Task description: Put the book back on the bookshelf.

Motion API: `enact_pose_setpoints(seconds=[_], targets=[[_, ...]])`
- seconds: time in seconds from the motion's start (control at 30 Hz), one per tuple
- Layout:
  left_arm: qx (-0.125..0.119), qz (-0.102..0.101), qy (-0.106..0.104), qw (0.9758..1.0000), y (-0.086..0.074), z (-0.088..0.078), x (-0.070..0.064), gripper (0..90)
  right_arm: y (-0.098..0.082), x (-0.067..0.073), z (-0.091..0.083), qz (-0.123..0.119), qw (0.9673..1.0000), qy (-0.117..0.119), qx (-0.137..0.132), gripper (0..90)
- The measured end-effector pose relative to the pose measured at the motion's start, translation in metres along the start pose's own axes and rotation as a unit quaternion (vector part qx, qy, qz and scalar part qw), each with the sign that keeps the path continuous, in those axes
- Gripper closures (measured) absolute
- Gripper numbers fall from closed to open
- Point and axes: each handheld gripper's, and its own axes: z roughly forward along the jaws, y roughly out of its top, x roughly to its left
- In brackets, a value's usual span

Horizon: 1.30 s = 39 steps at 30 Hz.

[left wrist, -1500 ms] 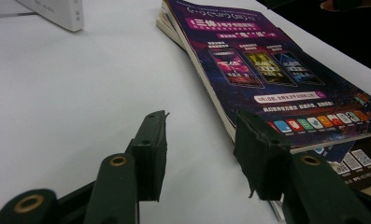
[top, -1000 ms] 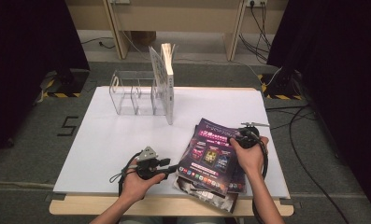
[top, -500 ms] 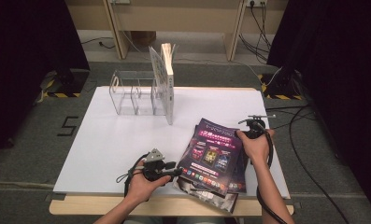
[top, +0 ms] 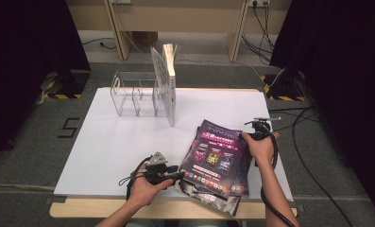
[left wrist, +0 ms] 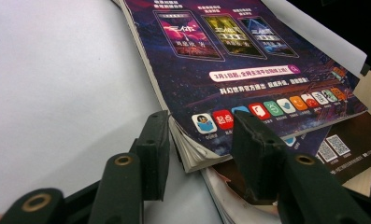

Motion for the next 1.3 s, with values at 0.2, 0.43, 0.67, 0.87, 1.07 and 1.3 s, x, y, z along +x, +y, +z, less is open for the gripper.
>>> enact_pose_setpoints(seconds=[0.2, 0.43, 0.67, 0.87, 1.07, 1.3], targets=[[0.001, 0.002, -0.001, 1.0, 0.0, 0.001, 0.0, 59.3, -0.001, -0.004, 0.003, 0.019, 0.9996, 0.021, -0.002, 50.8], [0.006, 0.006, 0.002, 1.0, 0.001, 0.001, 0.0, 62.9, -0.004, -0.008, 0.002, 0.041, 0.9985, 0.032, -0.016, 57.6], [0.012, 0.011, 0.006, 0.9998, 0.002, 0.001, 0.0, 66.1, -0.001, -0.013, -0.008, 0.066, 0.9961, 0.05, -0.028, 68.8], [0.018, 0.017, 0.012, 0.9996, 0.0, 0.003, 0.001, 67.6, -0.002, -0.012, -0.012, 0.083, 0.9929, 0.075, -0.04, 68.4], [0.021, 0.019, 0.013, 0.9995, 0.001, 0.003, 0.001, 67.4, -0.003, -0.004, -0.016, 0.079, 0.9923, 0.091, -0.03, 70.2], [0.022, 0.022, 0.016, 0.9994, 0.0, 0.002, 0.001, 67.5, -0.005, 0.006, -0.012, 0.069, 0.9918, 0.107, -0.015, 74.9]])
